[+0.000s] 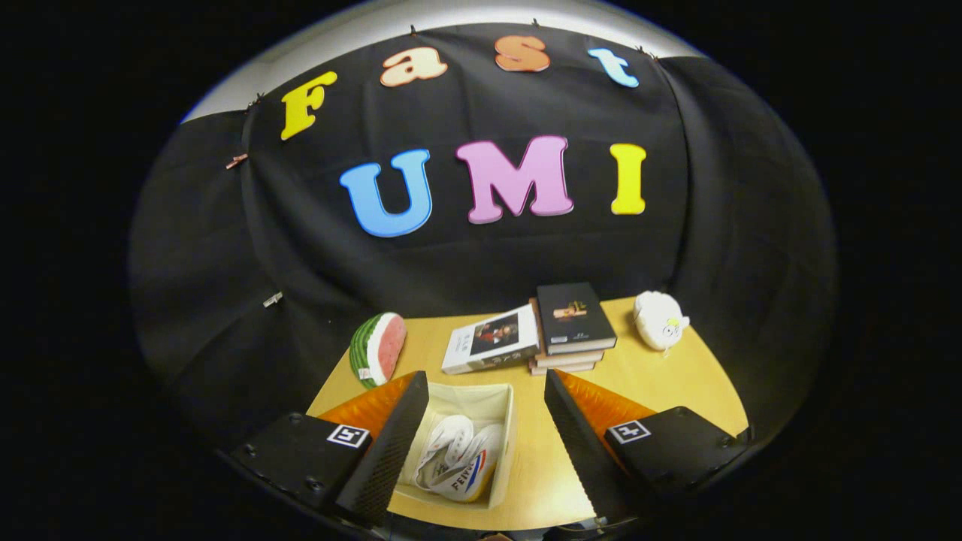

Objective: Open the storage box then place both shoes into the box .Put the left shoe in first, then the right shoe, with the right side of both shoes facing outward in a uniform manner.

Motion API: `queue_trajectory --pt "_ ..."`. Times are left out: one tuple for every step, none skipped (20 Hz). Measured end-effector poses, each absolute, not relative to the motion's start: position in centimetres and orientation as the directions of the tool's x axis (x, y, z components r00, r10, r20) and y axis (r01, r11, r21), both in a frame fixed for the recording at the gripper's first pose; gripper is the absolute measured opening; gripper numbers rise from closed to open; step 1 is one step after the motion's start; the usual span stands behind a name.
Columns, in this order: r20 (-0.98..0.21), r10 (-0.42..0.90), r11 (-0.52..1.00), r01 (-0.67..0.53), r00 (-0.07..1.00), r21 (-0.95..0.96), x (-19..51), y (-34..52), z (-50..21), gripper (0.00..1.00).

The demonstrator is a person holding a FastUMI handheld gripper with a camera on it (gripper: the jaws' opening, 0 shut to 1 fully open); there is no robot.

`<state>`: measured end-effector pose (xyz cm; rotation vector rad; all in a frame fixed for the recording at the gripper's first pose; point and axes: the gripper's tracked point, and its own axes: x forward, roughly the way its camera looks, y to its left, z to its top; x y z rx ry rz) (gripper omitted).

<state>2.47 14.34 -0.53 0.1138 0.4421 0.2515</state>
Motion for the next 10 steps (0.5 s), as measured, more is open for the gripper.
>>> queue_trajectory --pt "-0.368 0.249 0.967 -0.209 0.896 0.145 2.6 13.5 0.9 0.99" --pt "-0.318 0.231 0.972 -0.202 0.92 0.122 2.8 12.5 2.6 0.99" --pt "-0.272 0.219 0.975 -0.198 0.937 0.104 2.9 11.7 4.0 0.99" --pt "-0.23 0.204 0.978 -0.188 0.952 0.088 3.0 10.7 5.3 0.99" --pt "-0.19 0.185 0.982 -0.174 0.964 0.076 3.2 9.6 6.6 0.99" --pt "-0.148 0.165 0.985 -0.156 0.975 0.071 3.3 8.4 7.8 0.99" --pt "-0.098 0.147 0.987 -0.14 0.984 0.074 3.5 7.3 8.8 0.99" --pt "-0.055 0.138 0.988 -0.134 0.989 0.073 3.7 6.4 9.4 0.99" --pt "-0.032 0.129 0.989 -0.126 0.991 0.074 3.7 5.5 9.3 0.98" --pt "-0.024 0.132 0.989 -0.13 0.991 0.069 3.7 4.6 8.8 0.98"
